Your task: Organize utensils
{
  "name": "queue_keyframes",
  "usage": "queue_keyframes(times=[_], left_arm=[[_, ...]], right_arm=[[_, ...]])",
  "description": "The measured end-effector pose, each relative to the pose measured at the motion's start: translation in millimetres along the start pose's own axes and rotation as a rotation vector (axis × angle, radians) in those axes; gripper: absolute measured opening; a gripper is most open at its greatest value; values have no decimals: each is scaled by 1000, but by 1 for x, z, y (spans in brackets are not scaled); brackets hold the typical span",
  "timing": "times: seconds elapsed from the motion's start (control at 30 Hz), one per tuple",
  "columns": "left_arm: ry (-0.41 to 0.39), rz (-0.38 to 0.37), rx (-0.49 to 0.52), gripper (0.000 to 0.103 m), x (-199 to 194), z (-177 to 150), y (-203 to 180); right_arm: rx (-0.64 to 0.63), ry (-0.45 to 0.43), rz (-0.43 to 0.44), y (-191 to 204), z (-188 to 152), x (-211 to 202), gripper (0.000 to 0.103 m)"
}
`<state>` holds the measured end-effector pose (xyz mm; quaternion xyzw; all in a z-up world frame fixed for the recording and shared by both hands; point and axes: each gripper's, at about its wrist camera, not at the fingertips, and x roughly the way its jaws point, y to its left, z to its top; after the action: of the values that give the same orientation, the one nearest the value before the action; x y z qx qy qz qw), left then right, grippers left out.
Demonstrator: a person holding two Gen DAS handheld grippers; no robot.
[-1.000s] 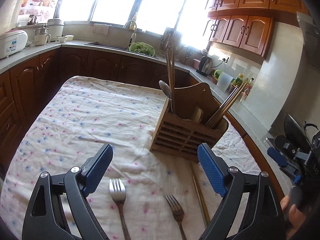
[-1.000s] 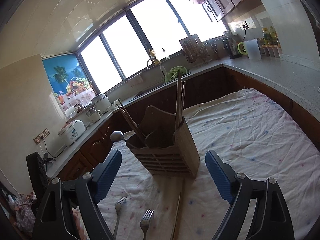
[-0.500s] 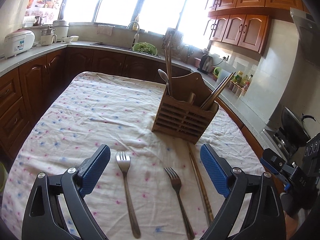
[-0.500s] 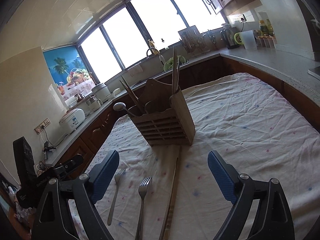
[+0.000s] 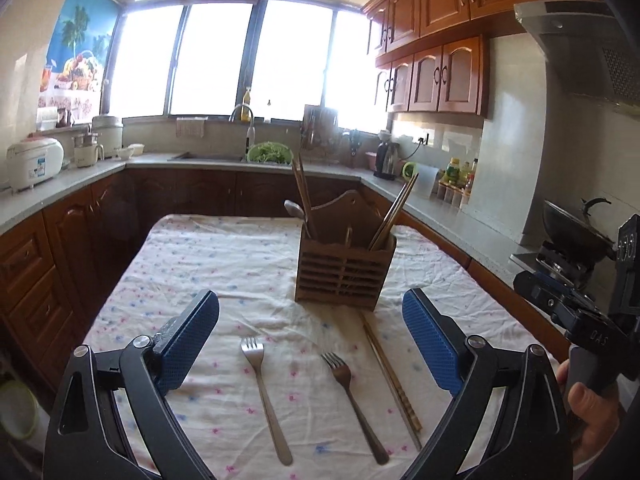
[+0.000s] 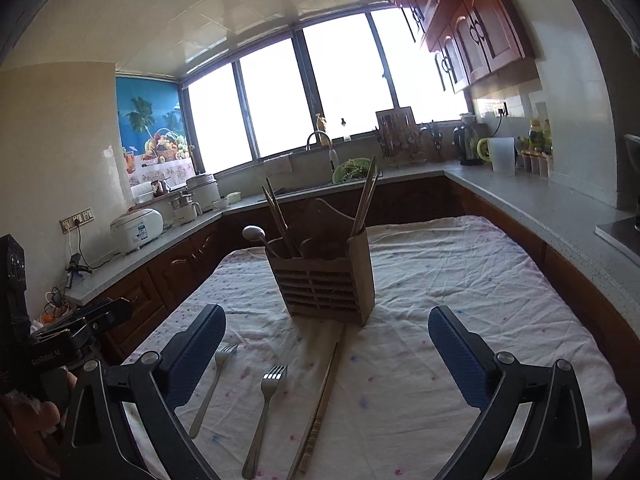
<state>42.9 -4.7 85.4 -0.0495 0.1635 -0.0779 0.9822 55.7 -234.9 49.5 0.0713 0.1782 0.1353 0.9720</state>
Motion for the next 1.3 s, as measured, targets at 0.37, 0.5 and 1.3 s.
queue_keyframes(times=[0.37,0.5,1.3], left_arm=[[-104,44,39,103,-33,-5,-8],[-55,82,34,103,-22,-33,-5],[49,184,38,103,-6,-98,-6]], right_arm=[[-145,-211,-20,39,10,-57,103],[-120,-159,-32,33,-23,-42,103],[-71,-13,-98,8,-89,-33,103]])
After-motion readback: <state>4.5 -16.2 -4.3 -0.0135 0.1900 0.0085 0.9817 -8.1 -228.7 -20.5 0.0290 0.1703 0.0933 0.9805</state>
